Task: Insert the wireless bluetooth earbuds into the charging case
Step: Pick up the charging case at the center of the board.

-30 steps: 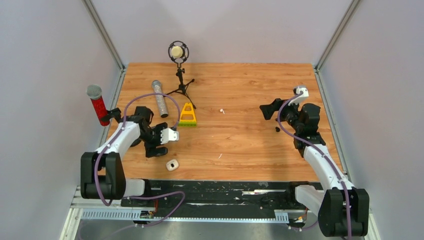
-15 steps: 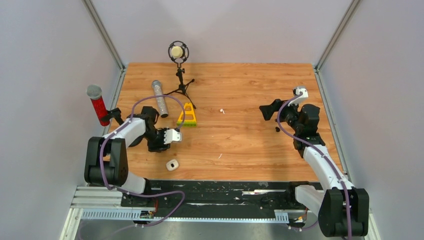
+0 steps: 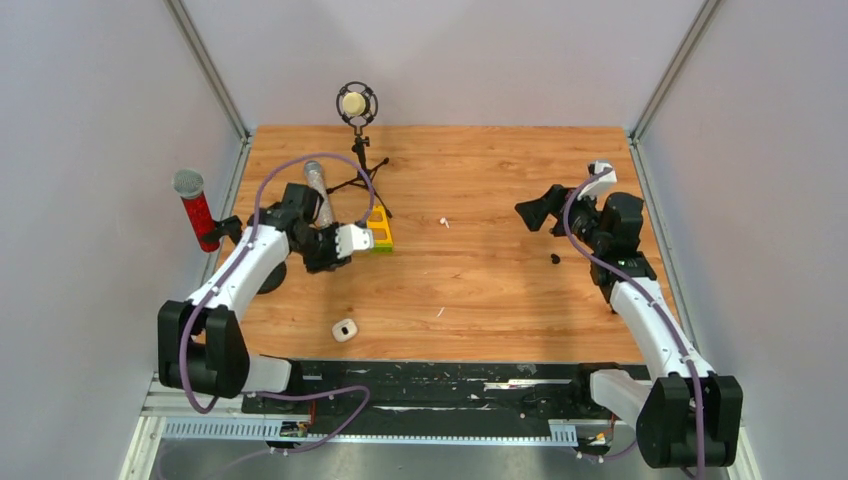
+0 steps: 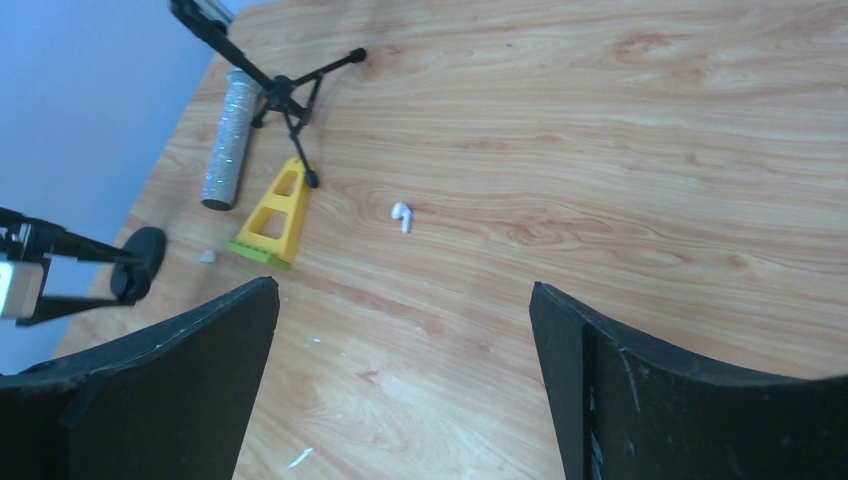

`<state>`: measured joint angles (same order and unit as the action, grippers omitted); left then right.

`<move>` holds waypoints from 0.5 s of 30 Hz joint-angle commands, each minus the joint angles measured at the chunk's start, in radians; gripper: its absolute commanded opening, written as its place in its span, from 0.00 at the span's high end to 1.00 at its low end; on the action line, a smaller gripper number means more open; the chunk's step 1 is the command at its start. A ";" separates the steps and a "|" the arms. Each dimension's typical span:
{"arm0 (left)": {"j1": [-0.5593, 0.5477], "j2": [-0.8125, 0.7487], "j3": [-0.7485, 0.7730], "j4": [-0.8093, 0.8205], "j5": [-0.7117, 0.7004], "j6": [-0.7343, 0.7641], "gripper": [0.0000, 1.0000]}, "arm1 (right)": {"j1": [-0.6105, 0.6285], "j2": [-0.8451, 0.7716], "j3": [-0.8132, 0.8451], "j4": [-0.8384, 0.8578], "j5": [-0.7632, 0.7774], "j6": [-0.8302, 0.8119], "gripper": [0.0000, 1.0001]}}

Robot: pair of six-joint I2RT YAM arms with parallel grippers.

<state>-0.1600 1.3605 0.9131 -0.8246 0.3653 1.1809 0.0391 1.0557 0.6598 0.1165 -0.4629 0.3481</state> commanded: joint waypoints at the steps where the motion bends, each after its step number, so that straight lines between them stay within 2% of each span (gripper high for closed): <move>1: -0.045 -0.058 0.223 -0.175 -0.024 -0.103 0.90 | 0.007 -0.003 0.117 -0.065 -0.139 0.104 0.00; 5: -0.088 -0.095 0.477 -0.359 -0.063 -0.056 0.90 | 0.018 0.014 0.158 -0.027 -0.248 0.278 0.00; 8: -0.161 -0.122 0.570 -0.350 -0.093 0.021 0.90 | 0.073 0.023 0.209 -0.018 -0.291 0.335 0.00; 11: -0.235 -0.209 0.524 -0.188 -0.098 0.113 0.90 | 0.186 0.014 0.250 0.021 -0.232 0.365 0.00; 12: -0.277 -0.239 0.496 -0.145 -0.093 0.192 0.89 | 0.232 0.017 0.267 0.043 -0.217 0.369 0.00; 15: -0.342 -0.399 0.283 0.125 -0.037 0.318 0.87 | 0.365 0.057 0.340 0.076 -0.188 0.364 0.00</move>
<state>-0.4294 1.1110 1.3842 -0.9596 0.2817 1.2881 0.2672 1.0847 0.8856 0.0856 -0.6640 0.6609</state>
